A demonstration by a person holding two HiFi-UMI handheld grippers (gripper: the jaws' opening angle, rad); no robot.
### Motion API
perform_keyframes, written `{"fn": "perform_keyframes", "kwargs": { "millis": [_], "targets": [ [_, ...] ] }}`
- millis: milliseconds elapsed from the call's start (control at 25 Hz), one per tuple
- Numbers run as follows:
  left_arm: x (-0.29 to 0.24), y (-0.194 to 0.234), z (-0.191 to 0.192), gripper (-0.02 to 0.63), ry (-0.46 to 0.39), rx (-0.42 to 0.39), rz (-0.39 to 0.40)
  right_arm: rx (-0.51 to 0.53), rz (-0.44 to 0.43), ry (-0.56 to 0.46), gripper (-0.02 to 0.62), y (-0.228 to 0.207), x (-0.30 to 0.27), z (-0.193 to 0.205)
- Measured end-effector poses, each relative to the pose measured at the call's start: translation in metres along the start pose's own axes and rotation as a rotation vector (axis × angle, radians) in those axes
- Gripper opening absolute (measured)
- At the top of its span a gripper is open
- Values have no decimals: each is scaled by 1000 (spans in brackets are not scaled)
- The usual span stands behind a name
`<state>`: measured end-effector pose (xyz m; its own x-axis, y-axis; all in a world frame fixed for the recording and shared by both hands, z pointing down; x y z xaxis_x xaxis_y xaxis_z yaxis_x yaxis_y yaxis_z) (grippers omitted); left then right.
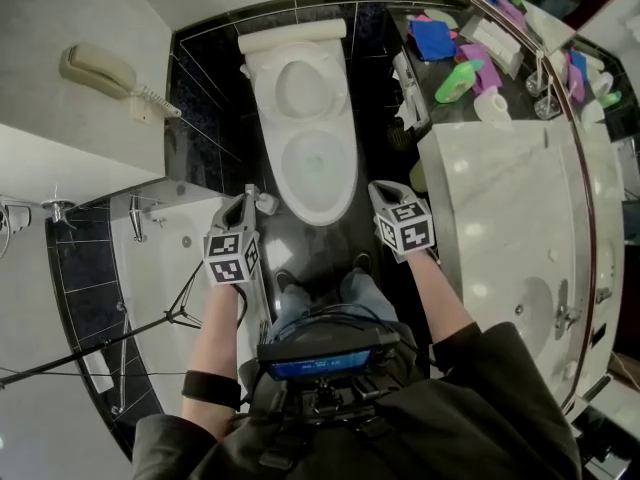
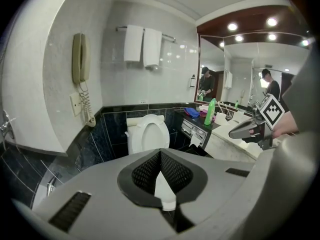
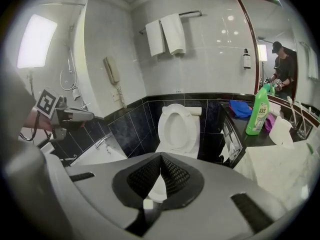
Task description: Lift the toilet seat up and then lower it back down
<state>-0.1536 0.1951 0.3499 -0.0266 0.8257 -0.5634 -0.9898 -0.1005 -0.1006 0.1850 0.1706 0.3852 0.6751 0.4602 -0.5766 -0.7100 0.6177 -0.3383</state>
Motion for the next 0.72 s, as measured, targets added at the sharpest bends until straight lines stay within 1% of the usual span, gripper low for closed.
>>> {"fn": "perform_keyframes", "kwargs": {
  "millis": [160,360,720],
  "targets": [
    [8,7,11,8,13,4,4,-7,3,10,2,8,-4,12],
    [13,16,19,8,18,1,2,-19,5,14,2,17,-8,15],
    [10,10,21,8,22,-21,20,-33,19,15,2,18,-5,19]
  ]
}}
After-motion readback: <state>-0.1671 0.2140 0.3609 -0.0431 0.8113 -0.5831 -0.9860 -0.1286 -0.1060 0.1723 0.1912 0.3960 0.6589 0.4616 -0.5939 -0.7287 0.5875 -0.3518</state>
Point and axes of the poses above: the fingertips, and each gripper's own axes: x backward along the fingers, y to its left, z out of its underside, the point moved 8 cm from there along x, backward along the fingers, and after that the axes turned 15 degrees about -z, right-handed, at the moved point
